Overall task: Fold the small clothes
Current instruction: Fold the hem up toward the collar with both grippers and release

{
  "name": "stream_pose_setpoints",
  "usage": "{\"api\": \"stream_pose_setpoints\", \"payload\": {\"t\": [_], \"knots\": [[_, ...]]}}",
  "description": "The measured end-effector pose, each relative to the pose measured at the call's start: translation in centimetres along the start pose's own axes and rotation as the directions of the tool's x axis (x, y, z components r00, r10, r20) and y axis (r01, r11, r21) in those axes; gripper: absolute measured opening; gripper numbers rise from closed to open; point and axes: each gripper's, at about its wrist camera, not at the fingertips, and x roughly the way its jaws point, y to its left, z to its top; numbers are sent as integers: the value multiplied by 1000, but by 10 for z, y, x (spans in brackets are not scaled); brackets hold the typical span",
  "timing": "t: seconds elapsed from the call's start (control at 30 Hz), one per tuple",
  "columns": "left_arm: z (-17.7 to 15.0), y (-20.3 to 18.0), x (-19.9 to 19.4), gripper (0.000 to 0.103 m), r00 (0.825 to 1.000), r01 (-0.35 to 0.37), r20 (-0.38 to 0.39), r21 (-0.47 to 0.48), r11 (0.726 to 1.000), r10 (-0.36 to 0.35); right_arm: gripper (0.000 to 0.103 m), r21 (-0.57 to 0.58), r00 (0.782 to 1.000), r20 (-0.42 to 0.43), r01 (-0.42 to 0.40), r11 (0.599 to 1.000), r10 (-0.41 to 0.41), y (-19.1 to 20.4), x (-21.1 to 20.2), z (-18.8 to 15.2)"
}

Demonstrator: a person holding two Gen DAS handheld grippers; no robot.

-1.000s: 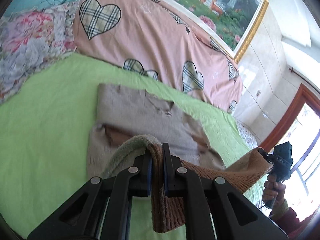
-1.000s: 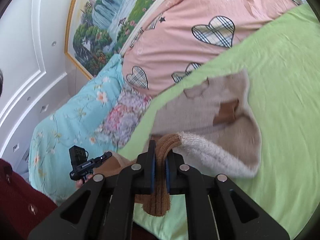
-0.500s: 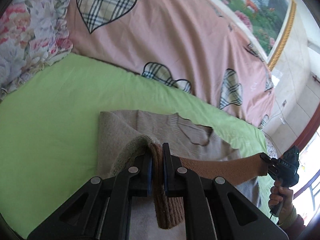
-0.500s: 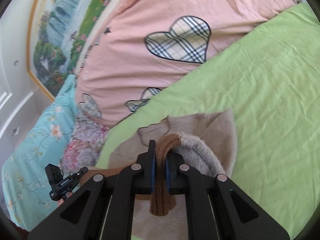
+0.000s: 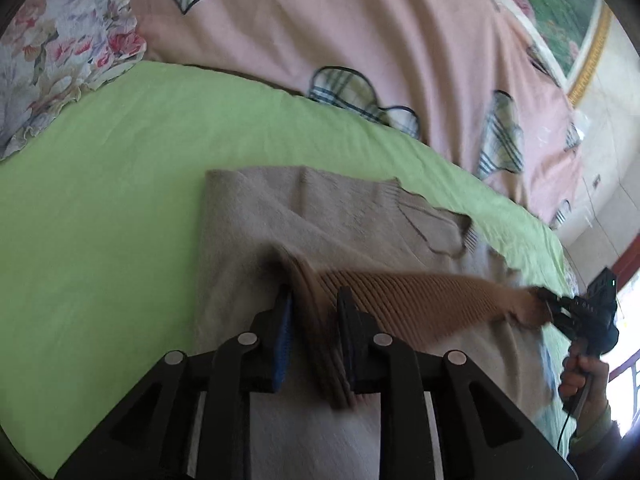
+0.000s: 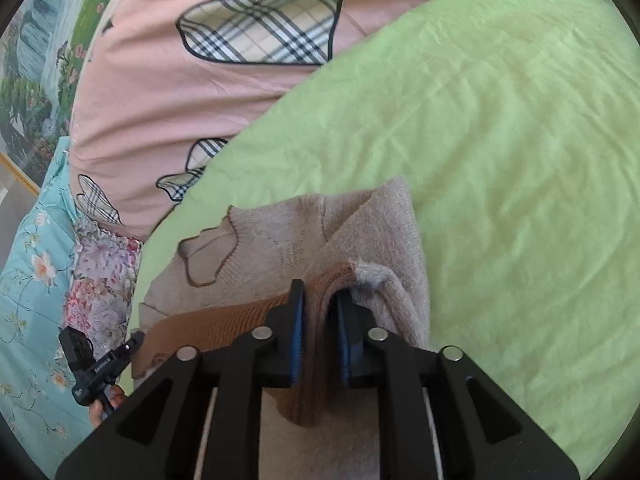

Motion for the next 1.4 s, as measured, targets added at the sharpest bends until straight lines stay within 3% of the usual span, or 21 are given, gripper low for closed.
{"api": "stream_pose_setpoints", "payload": {"t": [0.1, 0.2, 0.3, 0.37, 0.5, 0.53, 0.6, 0.67, 0.73, 0.87, 0.97, 1.1, 1.4], "knots": [[-33, -33, -15, 25, 993, 110, -49, 50, 993, -108, 23, -71, 997, 5, -72, 995, 72, 24, -22, -15], [-62, -72, -2, 26, 968, 214, -157, 110, 971, -196, 23, -176, 980, -128, -171, 969, 150, 56, -12, -43], [-79, -109, 27, 26, 963, 188, -233, 236, 953, -133, 23, -328, 947, -297, -218, 919, 119, 94, 20, -73], [-72, -112, 41, 26, 964, 164, -245, 262, 951, -99, 23, -399, 934, -353, -202, 894, 53, 106, 40, -81], [-27, -79, 61, 21, 961, 194, -228, 150, 969, -157, 22, -421, 945, -322, -84, 903, -63, 93, 62, -63], [-18, -73, 64, 21, 966, 179, -212, 138, 974, -147, 22, -413, 950, -296, -36, 910, -97, 85, 65, -53], [5, -56, 69, 21, 986, 72, -156, 122, 990, -52, 22, -356, 960, -249, 29, 934, -125, 67, 70, -31], [28, -33, 73, 22, 995, -16, -99, 65, 998, 23, 22, -295, 973, -160, 116, 948, -168, 51, 65, -9], [44, -8, 73, 22, 997, -38, -63, -28, 999, 36, 22, -213, 979, -66, 175, 961, -193, 34, 54, 6], [53, 16, 59, 23, 999, -48, 6, -134, 990, 49, 22, -66, 982, 4, 189, 980, -190, 9, 31, 12], [38, 12, 39, 31, 997, -69, 32, -125, 990, 74, 22, -86, 984, 12, 179, 980, -179, 17, 15, -1], [11, 3, 9, 31, 998, -51, 19, -121, 991, 54, 22, -125, 991, 1, 133, 983, -133, 38, 2, -27], [-84, -22, -51, 39, 1000, -15, -26, -163, 987, 11, 26, -157, 993, -83, 76, 985, -89, 64, -10, -84]]}}
